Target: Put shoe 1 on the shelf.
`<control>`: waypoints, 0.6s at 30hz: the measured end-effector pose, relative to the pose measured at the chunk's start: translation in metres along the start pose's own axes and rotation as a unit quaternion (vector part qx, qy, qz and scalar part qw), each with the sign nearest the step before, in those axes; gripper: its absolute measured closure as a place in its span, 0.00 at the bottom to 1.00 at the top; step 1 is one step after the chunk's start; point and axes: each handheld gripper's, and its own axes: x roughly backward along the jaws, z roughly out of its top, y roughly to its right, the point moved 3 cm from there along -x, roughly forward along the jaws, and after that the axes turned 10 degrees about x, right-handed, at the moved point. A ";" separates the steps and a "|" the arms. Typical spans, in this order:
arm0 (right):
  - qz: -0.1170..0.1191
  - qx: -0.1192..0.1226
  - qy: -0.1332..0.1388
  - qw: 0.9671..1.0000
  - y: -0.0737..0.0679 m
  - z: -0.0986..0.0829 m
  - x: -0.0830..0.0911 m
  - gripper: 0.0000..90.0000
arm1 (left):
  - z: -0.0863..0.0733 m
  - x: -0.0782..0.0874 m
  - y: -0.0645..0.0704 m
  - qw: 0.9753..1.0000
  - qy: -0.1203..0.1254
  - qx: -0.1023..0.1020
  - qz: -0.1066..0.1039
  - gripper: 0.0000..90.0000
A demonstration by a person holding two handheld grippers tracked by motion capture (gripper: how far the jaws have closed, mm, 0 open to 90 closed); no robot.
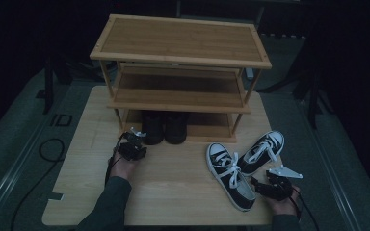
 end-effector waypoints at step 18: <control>0.010 0.013 -0.018 1.000 -0.010 0.009 0.006 0.46 | -0.015 0.006 -0.020 0.999 0.026 0.013 -0.014 0.65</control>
